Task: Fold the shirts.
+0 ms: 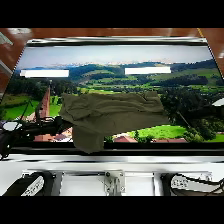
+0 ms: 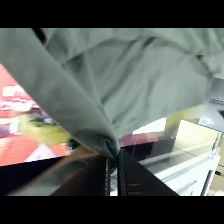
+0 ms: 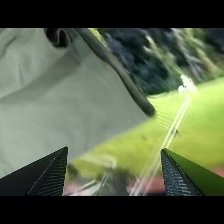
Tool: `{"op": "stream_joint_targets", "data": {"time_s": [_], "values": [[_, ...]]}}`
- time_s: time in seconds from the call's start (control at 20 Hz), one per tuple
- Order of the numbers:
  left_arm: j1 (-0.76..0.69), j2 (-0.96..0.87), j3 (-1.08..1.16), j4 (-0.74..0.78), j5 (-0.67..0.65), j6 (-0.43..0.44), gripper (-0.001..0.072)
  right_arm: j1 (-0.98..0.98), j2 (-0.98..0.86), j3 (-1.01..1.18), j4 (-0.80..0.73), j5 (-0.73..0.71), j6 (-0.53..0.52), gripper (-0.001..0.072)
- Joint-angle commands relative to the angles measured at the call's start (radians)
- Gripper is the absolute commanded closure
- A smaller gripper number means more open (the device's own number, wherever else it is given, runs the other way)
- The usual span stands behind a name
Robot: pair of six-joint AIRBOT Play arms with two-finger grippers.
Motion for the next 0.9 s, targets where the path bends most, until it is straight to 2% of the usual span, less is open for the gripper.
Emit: {"op": "stream_joint_targets", "data": {"time_s": [0.0, 0.4, 0.45, 0.5, 0.6, 0.65, 0.85], "values": [[0.000, 0.097, 0.006, -0.003, -0.024, -0.027, 0.0666, 0.097, -0.062, -0.011, 0.004, -0.098, 0.014, 0.0023], [0.000, 0.172, 0.045, -0.003, -0.021, -0.068, 0.0666, 0.193, -0.105, -0.011, 0.005, -0.165, 0.092, 0.0025], [0.000, 0.172, 0.054, -0.003, -0.021, -0.068, 0.0666, 0.208, -0.109, -0.011, 0.008, -0.164, 0.097, 0.0087], [0.000, 0.171, 0.063, -0.003, -0.021, -0.068, 0.0666, 0.224, -0.119, -0.011, 0.018, -0.159, 0.099, 0.0294], [0.000, 0.172, 0.079, -0.003, -0.021, -0.068, 0.0666, 0.265, -0.142, -0.010, 0.066, -0.163, 0.093, 0.0616], [0.000, 0.172, 0.087, -0.003, -0.021, -0.068, 0.0666, 0.277, -0.142, -0.007, 0.071, -0.164, 0.076, 0.0656], [0.036, 0.175, 0.184, 0.040, -0.020, -0.070, 0.0668, 0.267, -0.043, 0.084, 0.073, -0.078, -0.090, 0.0658]]}}
